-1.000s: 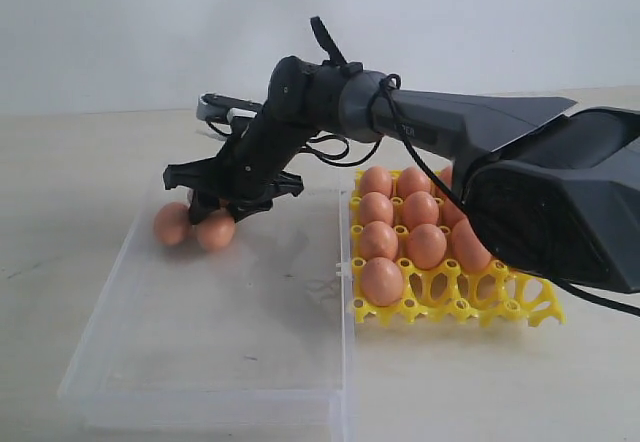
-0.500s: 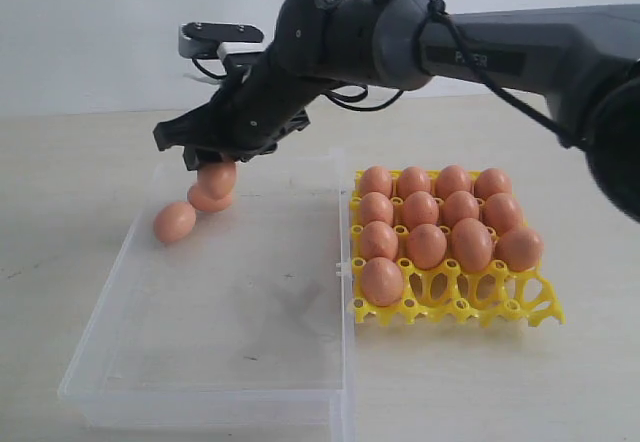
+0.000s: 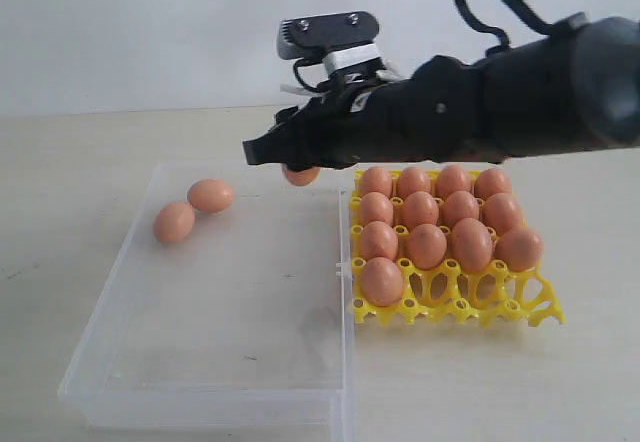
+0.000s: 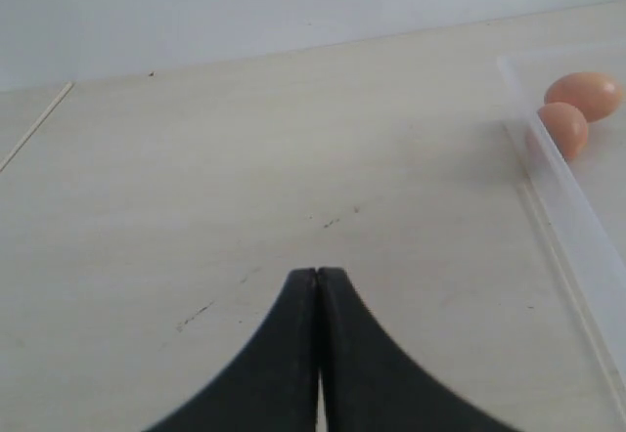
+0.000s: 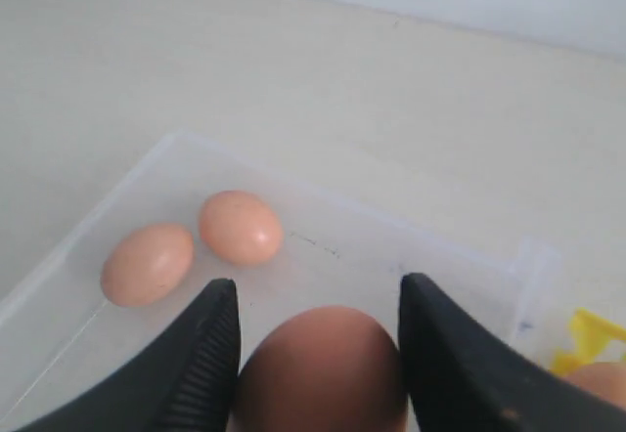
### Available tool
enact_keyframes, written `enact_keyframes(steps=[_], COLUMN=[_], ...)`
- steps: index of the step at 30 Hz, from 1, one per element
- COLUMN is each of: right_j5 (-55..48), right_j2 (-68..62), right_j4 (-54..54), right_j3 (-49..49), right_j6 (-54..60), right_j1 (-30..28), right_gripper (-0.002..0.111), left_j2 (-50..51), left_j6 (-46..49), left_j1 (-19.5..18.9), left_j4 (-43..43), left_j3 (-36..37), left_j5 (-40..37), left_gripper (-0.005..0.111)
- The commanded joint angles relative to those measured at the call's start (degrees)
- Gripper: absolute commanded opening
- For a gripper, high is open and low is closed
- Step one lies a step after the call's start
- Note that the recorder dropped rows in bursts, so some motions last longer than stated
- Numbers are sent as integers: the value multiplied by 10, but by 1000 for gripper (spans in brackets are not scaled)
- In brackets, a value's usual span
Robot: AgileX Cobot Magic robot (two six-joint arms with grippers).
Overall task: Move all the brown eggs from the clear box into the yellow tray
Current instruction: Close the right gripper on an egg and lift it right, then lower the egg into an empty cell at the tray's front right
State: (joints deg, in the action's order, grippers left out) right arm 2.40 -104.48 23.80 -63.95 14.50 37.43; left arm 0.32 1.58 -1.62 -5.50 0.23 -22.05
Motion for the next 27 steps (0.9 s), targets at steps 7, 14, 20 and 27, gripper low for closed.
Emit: enact_keyframes(steps=[7,14,20,27], right_j5=[264,261,228,170], right_j2=[117,117,117,117], right_j4=[-1,-2,-2,-4], right_j3=[265,311,311,311], right_j6=[19,7,5,7], right_j1=[-1,-32,-52,-56], right_gripper=[0,0,0,0], left_j2=[-3,-3,-3,-3], left_j6=[-3,-3,-3,-3], left_j1=[-1,-1,-1,-1], left_j4=[1,1,1,1], left_j3=[-2,-2,-2,-2], left_j5=[4,4,4,4], left_gripper=[0,0,0,0])
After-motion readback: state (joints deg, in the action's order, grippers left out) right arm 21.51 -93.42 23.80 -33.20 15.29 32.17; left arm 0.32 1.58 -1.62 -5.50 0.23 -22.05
